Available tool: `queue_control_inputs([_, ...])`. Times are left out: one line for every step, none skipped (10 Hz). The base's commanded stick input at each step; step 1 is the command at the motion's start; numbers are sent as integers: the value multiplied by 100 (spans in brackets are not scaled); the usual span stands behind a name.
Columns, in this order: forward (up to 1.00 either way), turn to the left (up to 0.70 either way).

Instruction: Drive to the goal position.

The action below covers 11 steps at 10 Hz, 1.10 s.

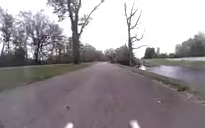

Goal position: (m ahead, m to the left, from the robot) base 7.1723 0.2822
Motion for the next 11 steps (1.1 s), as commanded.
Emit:
queue_control_inputs([70,0])
queue_control_inputs([70,0])
queue_control_inputs([70,0])
queue_control_inputs([70,0])
queue_control_inputs([70,0])
queue_control_inputs([70,0])
queue_control_inputs([70,0])
queue_control_inputs([70,0])
queue_control_inputs([70,0])
queue_control_inputs([70,0])
queue_control_inputs([70,0])
